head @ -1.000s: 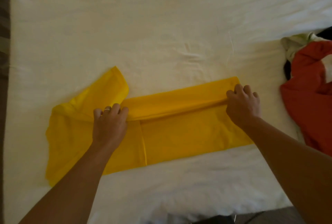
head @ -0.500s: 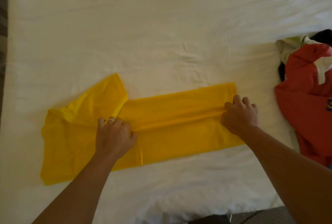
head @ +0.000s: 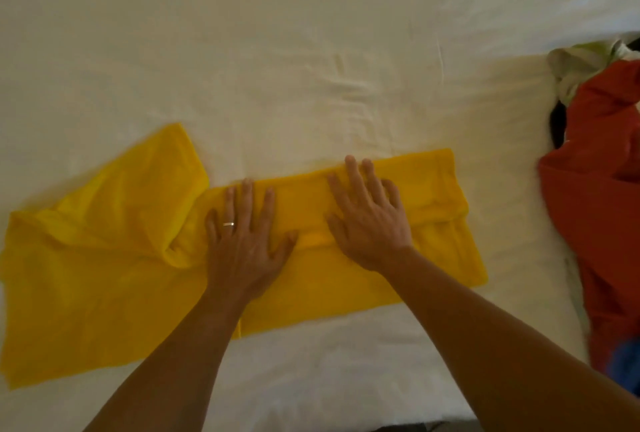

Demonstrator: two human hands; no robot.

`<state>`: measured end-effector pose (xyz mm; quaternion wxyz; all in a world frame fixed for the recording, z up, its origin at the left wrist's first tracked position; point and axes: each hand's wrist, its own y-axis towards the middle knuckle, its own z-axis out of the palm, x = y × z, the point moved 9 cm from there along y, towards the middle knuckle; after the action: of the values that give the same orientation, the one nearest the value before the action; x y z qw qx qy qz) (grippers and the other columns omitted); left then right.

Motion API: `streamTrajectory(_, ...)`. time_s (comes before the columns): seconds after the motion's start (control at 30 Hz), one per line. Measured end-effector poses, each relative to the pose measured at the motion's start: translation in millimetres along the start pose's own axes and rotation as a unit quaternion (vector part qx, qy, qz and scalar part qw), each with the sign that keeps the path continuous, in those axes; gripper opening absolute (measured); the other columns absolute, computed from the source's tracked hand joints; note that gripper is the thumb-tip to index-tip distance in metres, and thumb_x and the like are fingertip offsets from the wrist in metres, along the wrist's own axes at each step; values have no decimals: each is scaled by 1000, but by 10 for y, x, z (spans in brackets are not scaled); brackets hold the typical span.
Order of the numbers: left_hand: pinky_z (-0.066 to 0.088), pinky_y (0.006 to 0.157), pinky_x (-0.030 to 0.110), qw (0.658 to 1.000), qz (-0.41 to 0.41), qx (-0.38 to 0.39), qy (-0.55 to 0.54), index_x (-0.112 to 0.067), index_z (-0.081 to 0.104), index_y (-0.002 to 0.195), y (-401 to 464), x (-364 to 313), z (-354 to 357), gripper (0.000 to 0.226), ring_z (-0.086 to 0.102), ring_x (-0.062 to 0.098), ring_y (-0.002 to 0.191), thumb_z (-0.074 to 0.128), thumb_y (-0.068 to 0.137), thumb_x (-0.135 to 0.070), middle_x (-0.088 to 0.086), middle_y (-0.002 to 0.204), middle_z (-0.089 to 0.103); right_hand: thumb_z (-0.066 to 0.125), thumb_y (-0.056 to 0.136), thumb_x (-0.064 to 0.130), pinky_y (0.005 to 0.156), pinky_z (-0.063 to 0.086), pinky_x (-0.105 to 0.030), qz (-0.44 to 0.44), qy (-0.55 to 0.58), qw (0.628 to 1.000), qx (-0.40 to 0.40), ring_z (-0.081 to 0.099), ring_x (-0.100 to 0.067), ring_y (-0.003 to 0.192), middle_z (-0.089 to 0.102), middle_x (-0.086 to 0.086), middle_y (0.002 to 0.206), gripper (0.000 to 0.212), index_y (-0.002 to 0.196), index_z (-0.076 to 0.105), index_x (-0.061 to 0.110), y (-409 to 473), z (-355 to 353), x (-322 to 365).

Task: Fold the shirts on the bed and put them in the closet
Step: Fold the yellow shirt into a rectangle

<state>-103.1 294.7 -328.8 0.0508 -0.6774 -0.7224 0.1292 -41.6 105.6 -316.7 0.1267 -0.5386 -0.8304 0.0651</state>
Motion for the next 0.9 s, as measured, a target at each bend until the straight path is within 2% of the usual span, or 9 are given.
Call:
streamTrajectory(0.1,19,116,63,1000,-5,-10,8,-27,17,163,0,12,112,85,13,38,155,28,92,-73,9,171,8,25,97,68,119,15,-54,53,-6,999,8,5,-31,155,1,-7,170,73,161,13,35,-138,137,-501)
streamTrajectory(0.17,18,117,62,1000,-6,-19,14,-28,17,163,-1,23,115,85,12,37,155,28,92,-73,8,171,7,20,97,70,119,14,-54,96,-2,995,14,2,-30,156,-3,-5,170,75,161,6,35,-241,126,-866)
streamTrajectory(0.27,18,117,61,1000,-9,-24,14,-28,18,163,5,25,102,86,12,36,156,28,92,-74,7,171,8,20,96,69,118,19,-53,101,-5,995,17,8,-29,155,3,-7,170,77,162,10,30,-299,78,-1056)
streamTrajectory(0.4,17,118,63,1000,-8,4,5,-28,16,163,15,21,105,87,10,37,156,25,91,-76,7,171,7,18,94,71,119,16,-54,125,6,991,41,5,-29,155,0,-7,170,80,162,9,30,-268,54,-1036)
streamTrajectory(0.47,16,118,63,1000,-14,23,-14,-29,17,163,22,-1,71,87,10,36,156,27,90,-75,7,171,8,18,92,70,119,18,-57,133,7,990,53,7,-31,155,3,-9,169,81,161,14,28,-257,-23,-978)
streamTrajectory(0.57,23,118,61,999,-9,10,-40,-23,27,161,-45,9,-115,86,20,33,154,34,87,-67,11,168,20,20,94,65,118,17,-56,165,29,985,44,10,-31,154,9,-10,168,74,155,32,26,-220,-225,-774)
streamTrajectory(0.7,31,115,55,990,4,-106,-90,-14,52,146,-397,277,-517,70,46,38,140,49,86,-51,16,153,48,40,103,49,115,20,-52,140,71,987,23,20,-30,150,28,-9,163,50,142,50,20,15,-398,-94)
streamTrajectory(0.8,35,106,52,980,-64,-165,-91,-15,59,134,-705,814,-650,56,54,37,129,55,85,-42,13,142,58,52,100,37,108,29,-48,102,119,988,13,36,-32,138,47,-8,149,38,129,62,15,299,-432,637)
streamTrajectory(0.9,34,100,51,976,-118,-170,-69,-14,60,130,-993,1413,-628,51,56,37,126,54,88,-42,14,138,59,54,98,35,103,36,-44,85,180,979,34,43,-31,131,53,-7,141,38,132,60,17,618,-407,1388)
